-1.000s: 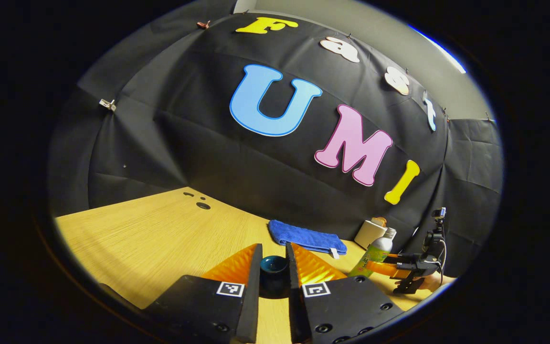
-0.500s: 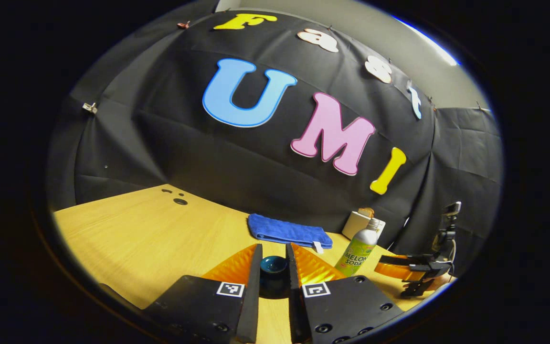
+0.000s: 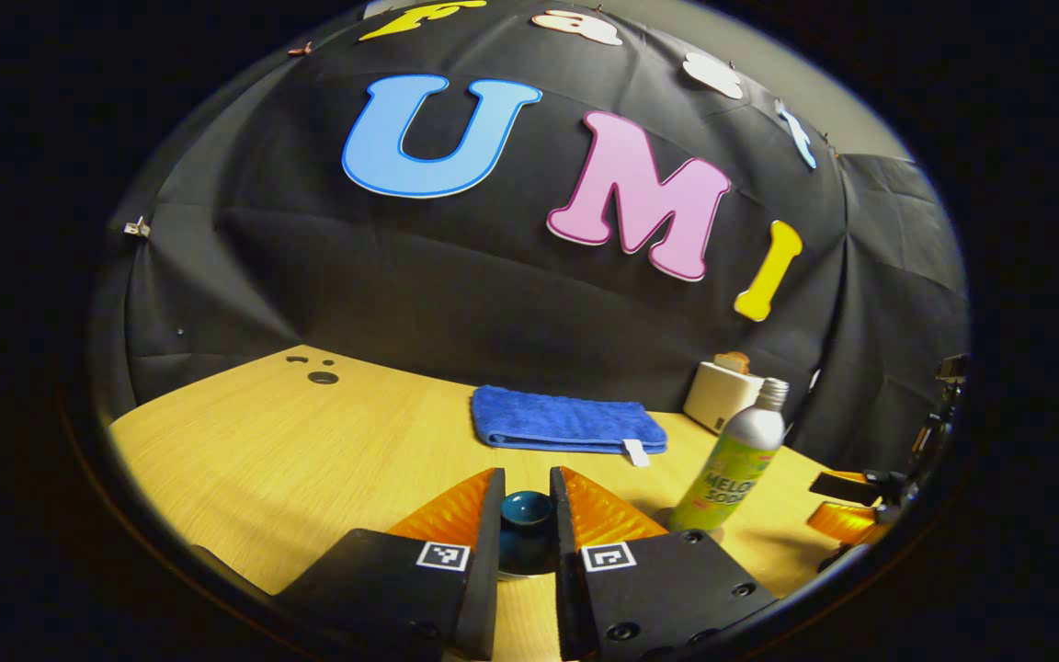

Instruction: Open the teacup lid with one hand, grasp the water bottle and pour water into the teacup with the other hand; after pouring, place the water bottle on the coaster and then close the teacup lid.

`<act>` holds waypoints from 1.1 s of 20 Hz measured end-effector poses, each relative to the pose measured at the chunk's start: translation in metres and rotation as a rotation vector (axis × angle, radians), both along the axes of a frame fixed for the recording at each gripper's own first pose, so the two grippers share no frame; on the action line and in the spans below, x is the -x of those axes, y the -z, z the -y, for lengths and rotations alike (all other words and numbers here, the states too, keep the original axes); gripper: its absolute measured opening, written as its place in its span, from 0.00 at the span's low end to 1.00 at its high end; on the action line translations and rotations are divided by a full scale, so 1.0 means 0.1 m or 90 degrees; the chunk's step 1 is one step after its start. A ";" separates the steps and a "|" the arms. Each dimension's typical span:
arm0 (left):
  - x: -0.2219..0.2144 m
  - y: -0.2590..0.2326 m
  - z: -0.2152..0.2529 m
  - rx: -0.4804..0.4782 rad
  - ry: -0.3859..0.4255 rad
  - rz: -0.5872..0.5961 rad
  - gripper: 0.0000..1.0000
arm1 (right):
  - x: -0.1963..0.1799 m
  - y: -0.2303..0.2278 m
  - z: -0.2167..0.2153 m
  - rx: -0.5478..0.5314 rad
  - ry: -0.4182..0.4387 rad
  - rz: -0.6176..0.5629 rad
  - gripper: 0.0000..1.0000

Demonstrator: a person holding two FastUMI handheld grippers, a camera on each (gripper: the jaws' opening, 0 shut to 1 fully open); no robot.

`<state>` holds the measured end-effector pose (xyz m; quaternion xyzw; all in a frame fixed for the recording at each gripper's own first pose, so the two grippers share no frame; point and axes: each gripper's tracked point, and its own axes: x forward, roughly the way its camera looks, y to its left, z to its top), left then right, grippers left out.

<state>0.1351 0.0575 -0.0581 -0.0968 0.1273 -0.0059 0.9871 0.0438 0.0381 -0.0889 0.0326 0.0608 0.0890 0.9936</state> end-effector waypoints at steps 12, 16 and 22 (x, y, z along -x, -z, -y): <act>-0.18 0.34 0.07 -0.082 -0.005 -0.049 0.31 | -0.03 -0.01 0.10 0.003 0.032 0.000 0.98; -0.19 0.42 0.13 -0.089 0.006 -0.061 0.33 | -0.03 -0.01 0.10 0.003 0.031 -0.001 0.98; -0.18 0.41 0.17 -0.150 0.004 -0.051 0.37 | -0.03 -0.01 0.11 0.003 0.030 -0.001 0.98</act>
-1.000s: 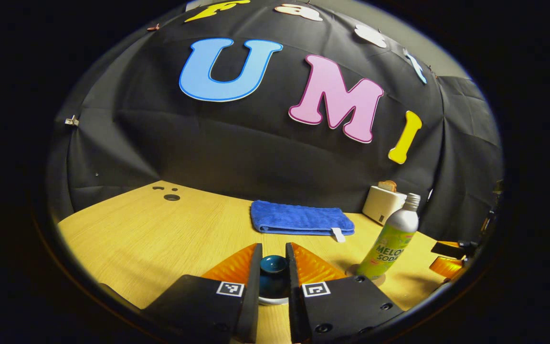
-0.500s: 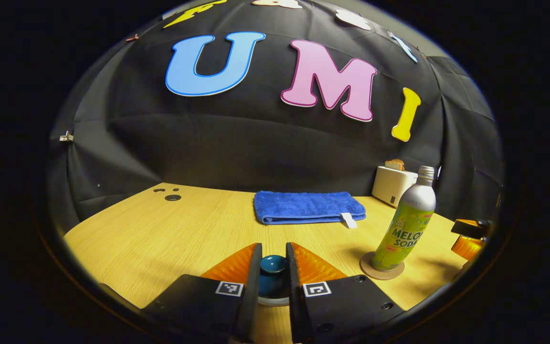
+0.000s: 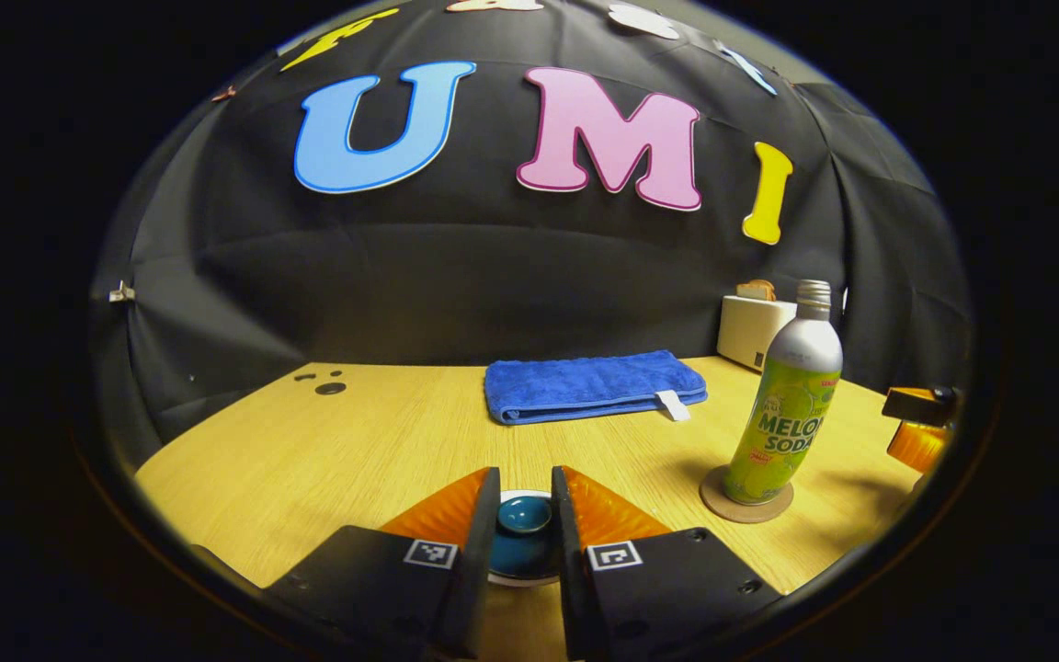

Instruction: Open the teacup lid with one hand, grasp the water bottle and pour water into the teacup with the other hand; after pouring, place the water bottle on the coaster and then close the teacup lid.

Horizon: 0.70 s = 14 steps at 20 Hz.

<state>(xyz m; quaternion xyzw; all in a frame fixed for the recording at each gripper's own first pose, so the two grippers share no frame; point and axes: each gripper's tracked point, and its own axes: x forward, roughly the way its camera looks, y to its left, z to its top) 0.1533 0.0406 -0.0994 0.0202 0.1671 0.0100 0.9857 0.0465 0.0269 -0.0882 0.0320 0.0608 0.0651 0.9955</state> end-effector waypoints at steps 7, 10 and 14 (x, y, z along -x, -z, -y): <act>0.25 -0.11 0.17 0.025 0.026 0.022 0.79 | 0.00 0.00 0.01 0.000 0.000 -0.001 0.98; 0.47 -0.24 0.22 0.043 0.030 0.067 0.93 | 0.00 0.00 0.01 0.000 0.000 -0.001 0.98; 0.78 -0.42 0.15 0.019 0.008 0.132 0.93 | 0.01 -0.01 0.01 -0.001 -0.001 -0.001 0.98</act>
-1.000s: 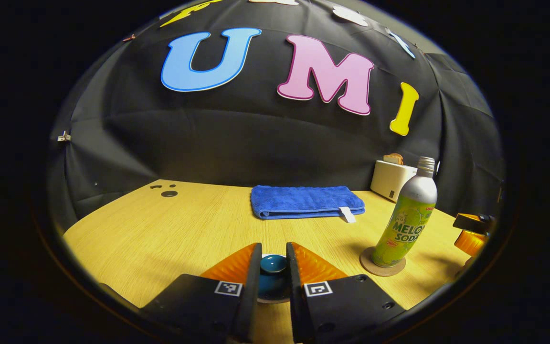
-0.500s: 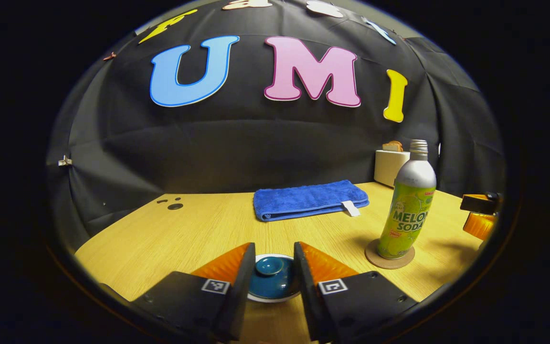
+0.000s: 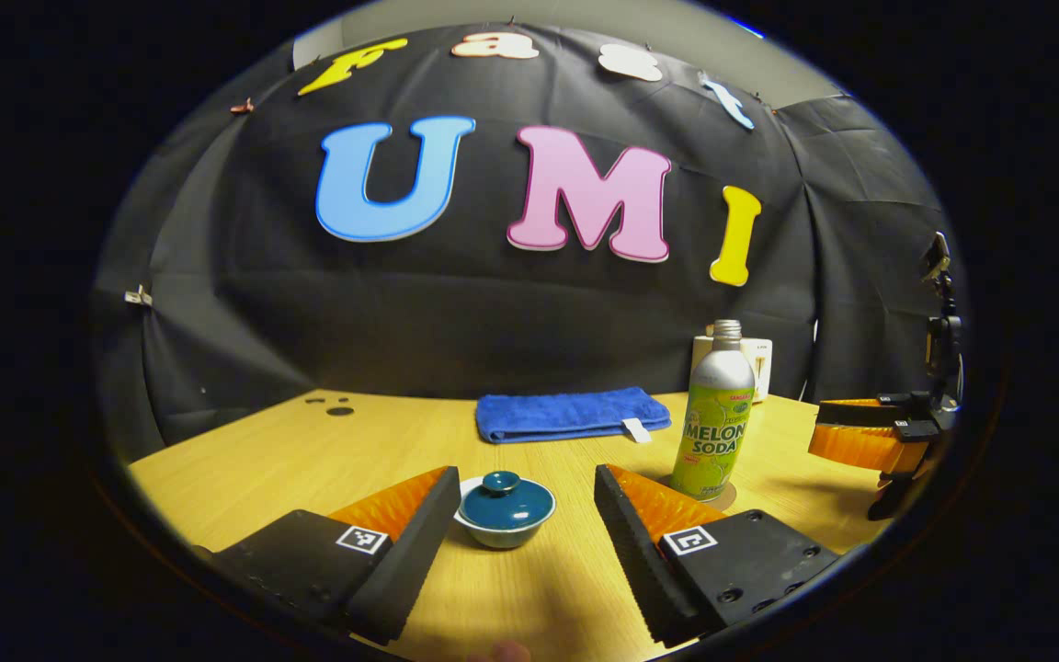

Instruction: Open the teacup lid with one hand, grasp the water bottle and pour water into the teacup with the other hand; after pouring, place the water bottle on the coaster and then close the teacup lid.

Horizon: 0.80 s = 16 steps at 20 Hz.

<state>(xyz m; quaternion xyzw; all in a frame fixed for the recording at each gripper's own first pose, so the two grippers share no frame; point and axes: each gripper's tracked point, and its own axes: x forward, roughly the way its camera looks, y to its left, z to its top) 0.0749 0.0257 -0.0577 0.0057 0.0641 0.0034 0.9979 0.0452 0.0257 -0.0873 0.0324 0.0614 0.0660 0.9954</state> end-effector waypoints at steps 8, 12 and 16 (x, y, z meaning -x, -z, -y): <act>0.14 -0.03 0.05 -0.020 0.009 0.012 0.95 | 0.00 0.00 0.03 0.003 0.015 -0.001 0.98; 0.12 -0.01 0.11 -0.034 0.014 0.009 0.94 | 0.00 0.00 0.03 0.002 0.015 -0.001 0.98; 0.12 0.00 0.12 -0.043 0.014 0.004 0.95 | 0.00 0.01 0.03 0.002 0.015 -0.002 0.98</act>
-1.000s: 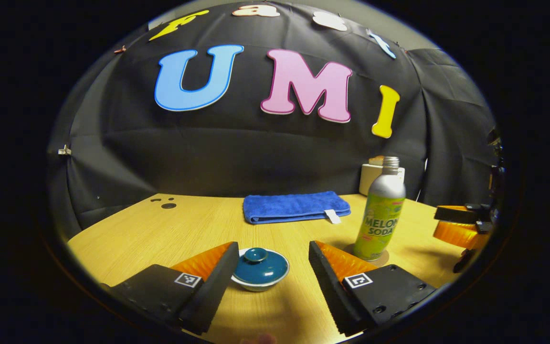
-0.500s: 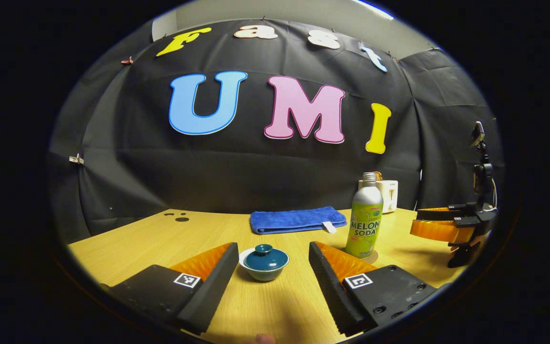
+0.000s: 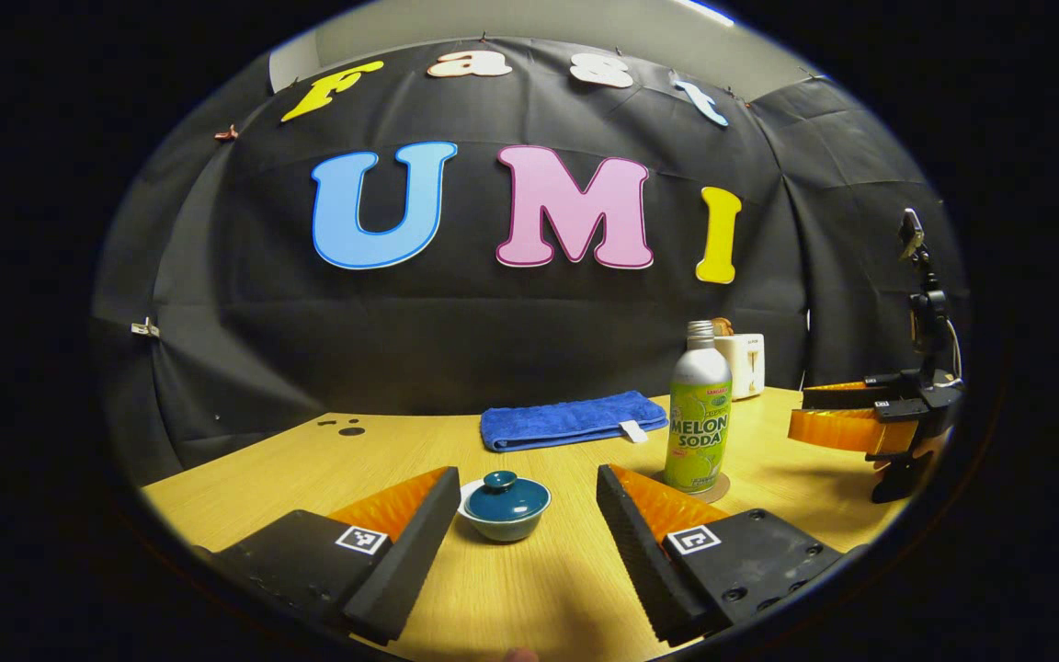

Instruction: Open the teacup lid with one hand, grasp the water bottle and pour water into the teacup with the other hand; after pouring, place the water bottle on the coaster and then close the teacup lid.

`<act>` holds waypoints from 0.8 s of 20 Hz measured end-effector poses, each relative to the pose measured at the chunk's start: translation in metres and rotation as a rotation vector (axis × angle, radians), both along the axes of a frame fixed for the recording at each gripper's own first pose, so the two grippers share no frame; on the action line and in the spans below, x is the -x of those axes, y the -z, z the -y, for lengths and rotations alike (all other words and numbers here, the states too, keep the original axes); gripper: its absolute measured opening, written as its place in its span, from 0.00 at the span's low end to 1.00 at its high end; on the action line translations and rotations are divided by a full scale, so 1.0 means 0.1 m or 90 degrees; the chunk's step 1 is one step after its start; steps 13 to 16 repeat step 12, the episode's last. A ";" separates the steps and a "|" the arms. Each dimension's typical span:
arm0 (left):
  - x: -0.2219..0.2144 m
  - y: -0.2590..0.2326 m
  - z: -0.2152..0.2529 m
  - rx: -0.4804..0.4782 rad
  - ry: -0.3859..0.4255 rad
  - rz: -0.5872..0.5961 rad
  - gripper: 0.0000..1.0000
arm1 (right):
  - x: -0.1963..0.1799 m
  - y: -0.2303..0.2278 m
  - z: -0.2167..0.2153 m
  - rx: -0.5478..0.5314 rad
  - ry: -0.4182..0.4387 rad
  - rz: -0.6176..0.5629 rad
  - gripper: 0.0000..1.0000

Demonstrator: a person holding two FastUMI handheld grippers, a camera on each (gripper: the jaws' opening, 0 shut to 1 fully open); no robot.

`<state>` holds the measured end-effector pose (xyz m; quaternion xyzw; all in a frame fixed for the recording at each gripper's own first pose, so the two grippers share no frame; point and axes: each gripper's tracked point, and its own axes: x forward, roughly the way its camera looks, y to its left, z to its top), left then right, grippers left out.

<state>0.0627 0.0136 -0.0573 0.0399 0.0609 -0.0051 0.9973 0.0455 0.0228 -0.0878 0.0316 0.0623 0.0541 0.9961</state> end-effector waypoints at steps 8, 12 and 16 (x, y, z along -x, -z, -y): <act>0.00 -0.02 -0.05 0.018 -0.013 0.006 0.95 | 0.00 0.00 0.00 0.000 0.000 0.000 0.98; 0.00 -0.03 -0.06 0.021 -0.016 0.008 0.95 | 0.00 0.00 0.00 0.000 0.000 0.000 0.98; 0.00 -0.03 -0.06 0.021 -0.016 0.008 0.95 | 0.00 0.00 0.00 0.000 0.000 0.000 0.98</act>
